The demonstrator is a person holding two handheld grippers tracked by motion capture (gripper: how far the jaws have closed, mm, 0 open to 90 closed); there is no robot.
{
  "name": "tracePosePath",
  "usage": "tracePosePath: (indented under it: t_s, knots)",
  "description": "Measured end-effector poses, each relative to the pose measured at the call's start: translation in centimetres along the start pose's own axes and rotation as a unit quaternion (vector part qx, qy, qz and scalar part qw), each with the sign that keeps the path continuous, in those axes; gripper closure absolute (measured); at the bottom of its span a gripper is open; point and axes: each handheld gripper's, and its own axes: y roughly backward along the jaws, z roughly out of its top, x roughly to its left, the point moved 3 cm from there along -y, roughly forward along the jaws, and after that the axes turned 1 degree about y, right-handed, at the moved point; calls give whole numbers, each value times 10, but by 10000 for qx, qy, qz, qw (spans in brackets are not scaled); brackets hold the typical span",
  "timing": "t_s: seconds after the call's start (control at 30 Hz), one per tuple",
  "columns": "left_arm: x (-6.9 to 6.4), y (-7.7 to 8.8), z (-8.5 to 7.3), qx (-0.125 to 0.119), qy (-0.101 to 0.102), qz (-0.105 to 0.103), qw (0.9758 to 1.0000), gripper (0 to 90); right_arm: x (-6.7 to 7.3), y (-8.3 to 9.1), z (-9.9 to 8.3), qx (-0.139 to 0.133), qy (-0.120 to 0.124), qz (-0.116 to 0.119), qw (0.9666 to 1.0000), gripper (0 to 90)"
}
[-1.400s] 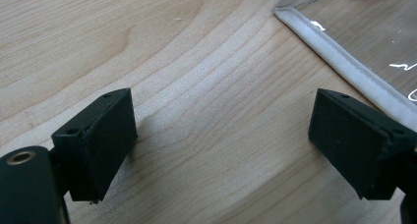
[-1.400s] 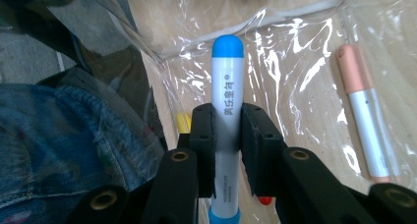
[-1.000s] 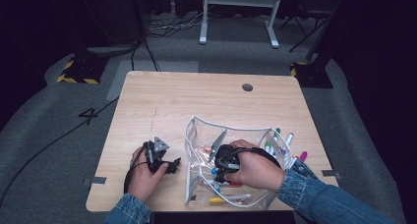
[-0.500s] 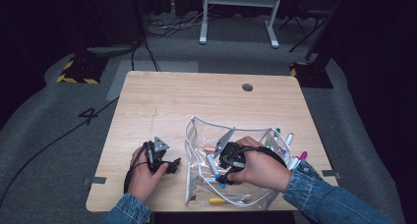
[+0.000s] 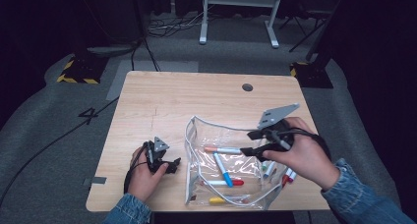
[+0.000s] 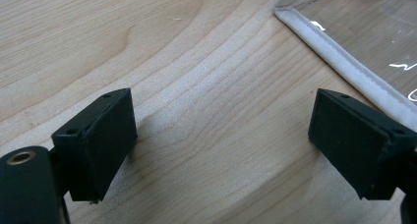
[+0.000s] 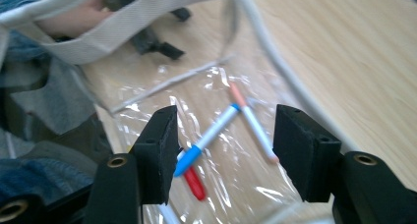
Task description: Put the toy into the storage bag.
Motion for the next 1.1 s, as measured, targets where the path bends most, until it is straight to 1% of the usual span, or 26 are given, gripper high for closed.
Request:
tracePosePath:
  t_s: [0.13,0.23,0.3,0.4,0.5,0.57,0.67,0.7,0.9,0.93,0.97,1.03,1.1]
  knots:
    - [0,0,0,-1,2,-4,10000,112,-21,25,-21,-90,-335,-362,9987,452]
    - [0,0,0,-3,-2,-1,10000,112,-36,43,-37,-156,-608,-621,9961,459]
    - [0,0,0,-3,-2,0,10000,112,-45,54,-49,-155,-759,-845,9934,462]
    - [0,0,0,-4,-1,0,10000,112,-56,68,-67,-181,-1025,-1045,9891,471]
    - [0,0,0,-1,-3,-1,10000,112,-68,79,-88,-164,-1314,-1278,9829,475]
    - [0,0,0,-3,-1,0,10000,112,-75,83,-104,-94,-1493,-1417,9785,471]
    - [0,0,0,-4,-1,0,10000,112,-84,80,-127,47,-1797,-1497,9722,453]
    - [0,0,0,-3,-1,0,10000,112,-87,77,-135,59,-1864,-1513,9707,447]
    - [0,0,0,-2,-2,-2,10000,112,-99,55,-175,213,-2333,-1524,9602,410]
    - [0,0,0,-2,-1,-2,10000,112,-101,51,-180,258,-2386,-1528,9587,409]
    - [0,0,0,-3,-2,-1,10000,112,-102,47,-185,296,-2393,-1547,9581,406]
    - [0,0,0,-1,-2,-1,10000,112,-105,39,-194,366,-2456,-1573,9558,395]
    - [0,0,0,0,-2,-3,10000,112,-105,31,-201,423,-2547,-1549,9536,386]
